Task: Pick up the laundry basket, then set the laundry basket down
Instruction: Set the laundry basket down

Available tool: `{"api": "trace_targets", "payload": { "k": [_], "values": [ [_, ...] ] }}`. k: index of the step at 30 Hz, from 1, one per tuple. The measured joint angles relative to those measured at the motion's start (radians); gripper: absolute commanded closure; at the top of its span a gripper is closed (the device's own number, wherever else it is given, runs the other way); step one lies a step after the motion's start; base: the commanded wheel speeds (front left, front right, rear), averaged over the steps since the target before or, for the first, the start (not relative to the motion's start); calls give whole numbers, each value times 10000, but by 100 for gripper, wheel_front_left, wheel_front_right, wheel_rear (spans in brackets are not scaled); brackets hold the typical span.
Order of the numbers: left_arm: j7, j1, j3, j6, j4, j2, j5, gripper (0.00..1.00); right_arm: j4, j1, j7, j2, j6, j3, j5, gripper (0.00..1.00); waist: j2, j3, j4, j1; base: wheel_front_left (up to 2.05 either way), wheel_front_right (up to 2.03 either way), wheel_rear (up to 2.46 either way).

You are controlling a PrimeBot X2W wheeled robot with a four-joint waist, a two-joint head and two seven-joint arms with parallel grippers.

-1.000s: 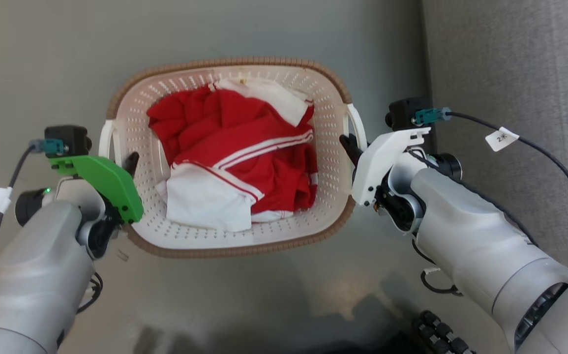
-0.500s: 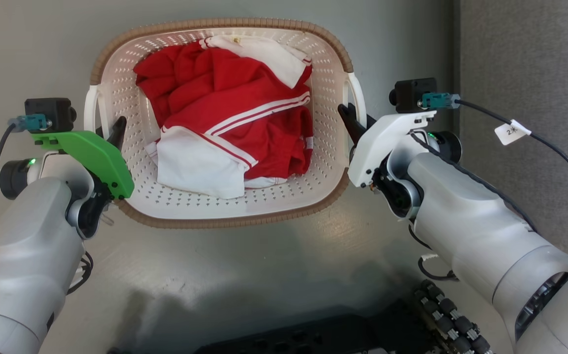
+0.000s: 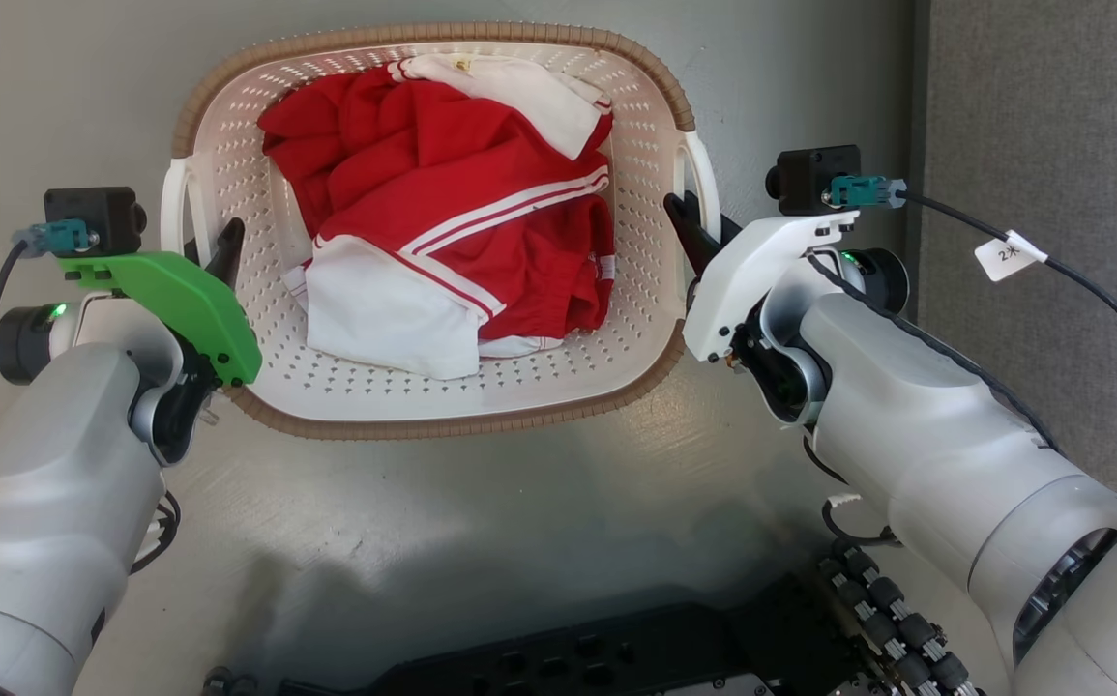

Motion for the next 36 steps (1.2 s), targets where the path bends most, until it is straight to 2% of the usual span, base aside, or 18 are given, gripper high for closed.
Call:
{"api": "trace_targets", "payload": {
  "k": [4,5,6,7,8,24,36],
  "values": [
    [-82,-28,-63,0,19,-10,-44,100,46,-59,-46,2,-8,58,63,100,0,34,13,0,0,0,0],
    [-88,-34,-77,0,31,-15,-71,56,56,-87,-46,2,-10,75,88,88,0,39,16,0,0,0,0],
    [-86,-51,-102,-4,52,-13,-71,6,59,-108,-73,2,-15,86,88,61,0,42,19,0,0,0,0],
    [-86,-52,-121,-17,63,-8,-71,0,67,-123,-88,-4,-69,82,96,61,0,44,21,-1,0,0,0],
    [-86,-53,-134,-17,67,-8,-73,0,67,-135,-119,-17,-69,81,148,0,0,44,22,-1,0,0,0],
    [-267,-66,-529,-17,276,-8,-186,0,117,-162,-182,-12,-79,378,516,0,0,-321,16,-1,0,0,0],
    [-909,38,-706,-17,399,-102,-305,0,370,-71,-355,-8,111,376,616,0,0,-1473,-22,-1,0,0,0]
  ]
}}
